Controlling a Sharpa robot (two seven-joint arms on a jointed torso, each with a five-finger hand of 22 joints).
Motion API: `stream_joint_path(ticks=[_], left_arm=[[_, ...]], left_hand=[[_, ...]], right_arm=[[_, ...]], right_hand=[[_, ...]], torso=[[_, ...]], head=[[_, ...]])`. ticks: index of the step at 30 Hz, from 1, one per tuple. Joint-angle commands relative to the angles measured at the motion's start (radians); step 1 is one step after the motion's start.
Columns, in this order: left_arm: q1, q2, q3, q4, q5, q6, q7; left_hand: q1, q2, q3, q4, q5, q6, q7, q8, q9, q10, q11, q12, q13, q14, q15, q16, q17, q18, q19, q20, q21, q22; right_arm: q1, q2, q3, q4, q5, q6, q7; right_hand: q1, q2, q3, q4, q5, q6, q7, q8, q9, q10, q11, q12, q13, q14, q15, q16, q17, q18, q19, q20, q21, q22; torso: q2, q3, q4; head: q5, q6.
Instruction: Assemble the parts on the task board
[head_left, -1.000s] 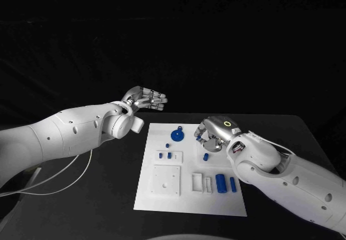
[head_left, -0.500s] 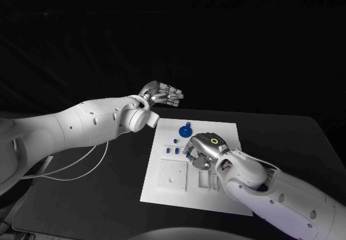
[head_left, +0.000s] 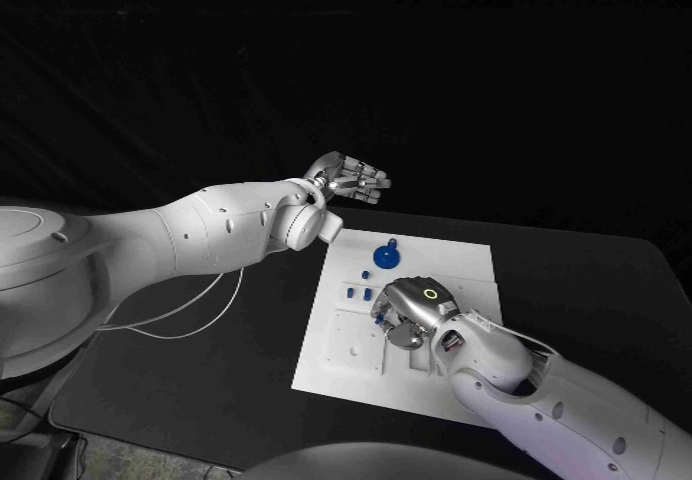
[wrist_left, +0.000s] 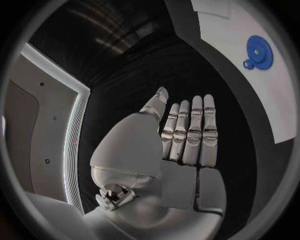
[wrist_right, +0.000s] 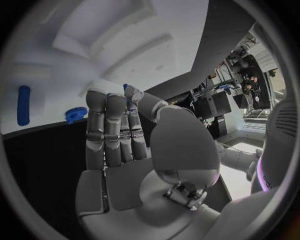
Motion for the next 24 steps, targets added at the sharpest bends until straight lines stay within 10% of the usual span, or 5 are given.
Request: stream_joint_path(ticks=[1, 24], left_arm=[[0.000, 0.008, 0.001, -0.006, 0.006, 0.009, 0.002], [0.000, 0.008, 0.001, -0.011, 0.006, 0.024, -0.002]], left_hand=[[0.000, 0.010, 0.000, 0.006, 0.001, -0.002, -0.003, 0.003, -0.001, 0.003, -0.002, -0.002, -0.001, 0.005, -0.002, -0.004, 0.001, 0.006, 0.004, 0.001, 0.004, -0.001], [-0.001, 0.011, 0.000, 0.005, 0.001, -0.003, -0.002, 0.003, -0.001, 0.002, -0.002, -0.002, -0.001, 0.004, -0.001, -0.003, 0.001, 0.007, 0.003, 0.002, 0.004, -0.003]], right_arm=[[-0.002, 0.006, -0.001, 0.000, -0.021, 0.013, 0.012], [-0.004, 0.015, -0.014, -0.006, -0.008, 0.076, 0.019]], right_hand=[[-0.002, 0.003, 0.005, 0.000, 0.007, 0.005, 0.003, 0.002, 0.001, 0.037, -0.015, 0.006, 0.002, 0.004, -0.004, -0.004, 0.002, 0.013, 0.041, -0.005, -0.003, 0.029], [-0.006, 0.006, 0.003, -0.005, 0.007, 0.005, 0.003, 0.002, 0.001, 0.036, -0.015, 0.006, 0.002, 0.005, -0.004, -0.008, 0.005, 0.012, 0.040, -0.005, -0.002, 0.029]], torso=[[0.001, 0.0006, 0.0005], [0.000, 0.0015, -0.0008]], head=[[0.014, -0.010], [0.045, -0.035]])
